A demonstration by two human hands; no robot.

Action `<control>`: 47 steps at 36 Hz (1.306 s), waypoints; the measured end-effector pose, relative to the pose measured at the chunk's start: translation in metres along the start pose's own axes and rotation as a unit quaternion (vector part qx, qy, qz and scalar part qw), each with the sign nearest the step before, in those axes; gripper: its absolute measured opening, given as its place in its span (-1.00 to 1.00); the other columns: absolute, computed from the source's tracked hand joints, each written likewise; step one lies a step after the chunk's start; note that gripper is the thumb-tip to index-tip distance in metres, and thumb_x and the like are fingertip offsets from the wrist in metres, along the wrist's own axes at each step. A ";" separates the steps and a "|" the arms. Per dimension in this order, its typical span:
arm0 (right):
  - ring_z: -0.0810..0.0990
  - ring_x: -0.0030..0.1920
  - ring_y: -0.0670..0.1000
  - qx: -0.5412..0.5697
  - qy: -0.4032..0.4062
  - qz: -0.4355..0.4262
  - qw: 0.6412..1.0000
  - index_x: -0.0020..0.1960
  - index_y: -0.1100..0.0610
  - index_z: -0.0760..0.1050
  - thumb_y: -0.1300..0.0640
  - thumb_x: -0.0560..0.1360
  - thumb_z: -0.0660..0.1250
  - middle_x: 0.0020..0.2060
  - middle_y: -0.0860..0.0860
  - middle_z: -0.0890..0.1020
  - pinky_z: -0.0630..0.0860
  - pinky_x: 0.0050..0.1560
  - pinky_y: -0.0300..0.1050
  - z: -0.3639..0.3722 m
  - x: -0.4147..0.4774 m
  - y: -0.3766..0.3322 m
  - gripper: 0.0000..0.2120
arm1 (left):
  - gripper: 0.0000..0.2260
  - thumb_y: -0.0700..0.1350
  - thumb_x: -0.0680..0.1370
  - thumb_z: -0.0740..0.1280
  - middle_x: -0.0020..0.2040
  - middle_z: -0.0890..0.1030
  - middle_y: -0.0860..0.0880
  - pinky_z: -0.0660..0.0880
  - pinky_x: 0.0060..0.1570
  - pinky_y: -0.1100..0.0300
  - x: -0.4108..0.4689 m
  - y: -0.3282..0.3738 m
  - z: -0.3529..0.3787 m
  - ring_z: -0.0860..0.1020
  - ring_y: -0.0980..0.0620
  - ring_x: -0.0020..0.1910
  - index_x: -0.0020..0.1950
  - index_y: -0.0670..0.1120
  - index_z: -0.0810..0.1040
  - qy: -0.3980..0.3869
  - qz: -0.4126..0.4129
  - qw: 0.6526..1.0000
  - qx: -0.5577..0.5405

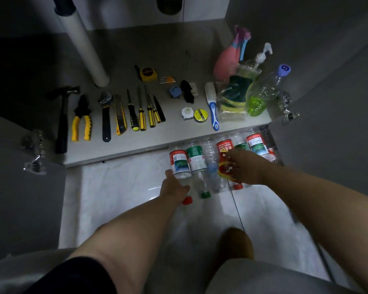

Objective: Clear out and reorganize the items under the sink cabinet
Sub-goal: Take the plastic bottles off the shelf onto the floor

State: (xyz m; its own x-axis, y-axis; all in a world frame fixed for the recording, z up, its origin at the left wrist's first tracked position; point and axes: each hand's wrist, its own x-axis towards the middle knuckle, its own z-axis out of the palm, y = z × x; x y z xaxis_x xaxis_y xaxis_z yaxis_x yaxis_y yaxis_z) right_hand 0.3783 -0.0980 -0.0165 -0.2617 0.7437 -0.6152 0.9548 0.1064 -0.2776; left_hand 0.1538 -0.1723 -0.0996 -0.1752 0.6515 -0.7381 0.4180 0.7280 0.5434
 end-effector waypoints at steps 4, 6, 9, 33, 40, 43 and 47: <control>0.58 0.18 0.15 -0.006 0.025 0.019 0.999 0.42 0.06 0.38 -0.01 0.46 0.50 0.23 0.12 0.56 0.57 0.22 0.12 0.002 0.000 0.005 -0.40 | -0.19 -0.25 0.47 0.43 0.28 0.53 -0.12 0.59 -0.13 0.12 0.004 0.002 0.008 0.57 -0.10 0.14 0.60 0.05 0.07 -0.023 -0.009 0.999 -0.024; 0.54 0.22 0.16 -0.020 0.029 0.026 0.999 0.44 0.07 0.37 -0.01 0.46 0.50 0.26 0.13 0.54 0.54 0.26 0.10 0.001 0.001 0.007 -0.38 | -0.13 -0.26 0.47 0.44 0.34 0.49 -0.14 0.61 0.04 0.02 0.005 0.003 0.010 0.54 -0.14 0.23 0.64 0.03 0.01 -0.036 -0.012 0.999 -0.032; 0.48 0.31 0.18 -0.049 0.025 0.041 0.998 0.49 0.11 0.33 0.00 0.46 0.50 0.34 0.14 0.47 0.48 0.35 0.09 -0.001 0.004 0.012 -0.32 | -0.15 -0.28 0.47 0.44 0.41 0.42 -0.16 0.55 0.25 -0.11 0.007 0.002 0.010 0.49 -0.18 0.32 0.64 -0.01 0.05 -0.031 -0.009 0.999 -0.029; 0.34 0.46 0.24 -0.024 0.099 0.194 0.976 0.55 0.13 0.18 0.27 0.45 0.44 0.57 0.15 0.17 0.45 0.34 0.18 0.027 0.037 0.030 -0.25 | -0.53 -0.27 0.44 0.45 0.14 0.62 -0.04 0.63 0.11 -0.06 0.026 0.005 0.016 0.63 -0.06 0.08 0.32 -0.03 0.47 0.041 0.039 0.996 -0.067; 0.01 0.61 0.23 -0.033 0.045 0.150 0.987 0.60 0.08 0.11 0.20 0.48 0.44 0.63 0.08 -0.01 0.27 0.50 0.26 0.021 0.029 0.014 -0.20 | -0.53 -0.21 0.53 0.40 0.23 0.59 -0.05 0.58 -0.02 0.10 0.019 0.010 0.017 0.60 -0.04 0.09 0.42 -0.01 0.41 0.037 0.033 0.998 -0.030; 0.08 0.60 0.22 -0.042 0.008 0.094 0.995 0.59 0.02 0.22 0.16 0.51 0.42 0.63 0.07 0.03 0.27 0.51 0.24 0.013 0.027 0.002 -0.28 | -0.34 -0.18 0.54 0.39 0.41 0.47 -0.09 0.55 0.23 -0.06 0.011 0.021 0.014 0.55 -0.12 0.27 0.59 0.04 0.21 0.021 0.028 0.999 0.010; 0.25 0.54 0.17 -0.056 -0.024 0.017 0.998 0.52 -0.05 0.33 0.15 0.53 0.38 0.59 0.05 0.18 0.37 0.45 0.19 0.002 0.028 -0.020 -0.41 | -0.48 -0.08 0.51 0.46 0.21 0.61 -0.08 0.59 0.16 -0.08 0.000 0.045 0.001 0.62 -0.11 0.12 0.44 0.05 0.40 0.023 0.018 0.999 -0.019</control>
State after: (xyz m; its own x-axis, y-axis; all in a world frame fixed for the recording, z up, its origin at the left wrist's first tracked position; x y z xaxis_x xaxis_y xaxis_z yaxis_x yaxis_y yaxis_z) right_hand 0.3521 -0.0803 -0.0295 -0.2318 0.7165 -0.6579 0.9725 0.1564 -0.1723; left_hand 0.1731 -0.1394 -0.0758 -0.2012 0.6855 -0.6998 0.3910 0.7112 0.5843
